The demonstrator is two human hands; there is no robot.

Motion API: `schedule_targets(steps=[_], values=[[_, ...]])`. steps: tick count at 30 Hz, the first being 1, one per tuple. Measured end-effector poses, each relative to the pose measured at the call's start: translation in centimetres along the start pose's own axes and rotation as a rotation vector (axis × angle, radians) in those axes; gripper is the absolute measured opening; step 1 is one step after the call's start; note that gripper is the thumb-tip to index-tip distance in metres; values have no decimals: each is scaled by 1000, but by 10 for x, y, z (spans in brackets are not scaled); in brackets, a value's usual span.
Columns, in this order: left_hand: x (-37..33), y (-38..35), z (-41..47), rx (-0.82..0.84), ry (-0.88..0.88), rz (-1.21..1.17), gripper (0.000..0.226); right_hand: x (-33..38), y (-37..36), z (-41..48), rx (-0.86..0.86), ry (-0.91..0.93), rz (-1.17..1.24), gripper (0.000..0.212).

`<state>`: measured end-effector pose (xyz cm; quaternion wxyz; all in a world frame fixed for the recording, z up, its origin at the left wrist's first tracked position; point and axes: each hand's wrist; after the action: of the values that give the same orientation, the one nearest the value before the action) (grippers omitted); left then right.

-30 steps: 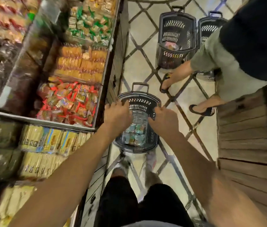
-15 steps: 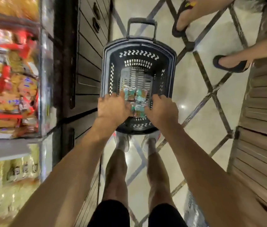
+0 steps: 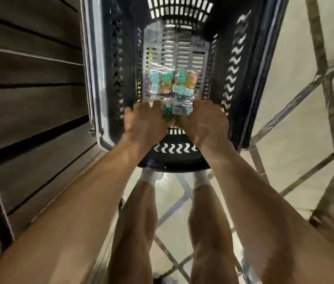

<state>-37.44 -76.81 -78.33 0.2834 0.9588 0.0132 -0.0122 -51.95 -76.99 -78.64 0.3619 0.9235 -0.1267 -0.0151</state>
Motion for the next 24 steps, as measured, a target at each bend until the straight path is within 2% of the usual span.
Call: schedule_targets(steps=[3,5,8,9,13,15,18,21,24], values=[[2,-24,25,0,4,8,48,-7,-31,21,6,2,-36,54],[7,-39,46,10,53,-122,48,-10,-52,37,29,-26,20,54],[12,-62,77,1,221,-543,63,-13,-80,60,57,-114,228,60],[13,-68,84,-36,268,-614,68,-13,-86,67,84,-159,313,66],[19,-81,106,-169,363,-680,61,-11,-100,87,160,-324,584,77],[23,-83,112,-139,388,-722,60,-12,-103,89,133,-356,577,71],[28,-83,112,-132,389,-719,66,-14,-105,91,90,-357,499,51],[29,-80,110,-162,388,-681,74,-17,-102,90,110,-353,513,41],[29,-77,109,-140,414,-742,76,-19,-101,87,127,-314,491,26]])
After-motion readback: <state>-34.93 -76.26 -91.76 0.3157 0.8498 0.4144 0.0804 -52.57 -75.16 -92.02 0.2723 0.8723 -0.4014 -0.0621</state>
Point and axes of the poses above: each hand's wrist, its own z-axis towards the middle knuckle, its own y-axis out of the back of the hand, x = y × z, and after that the axes turned 3 degrees about -y, right-handed
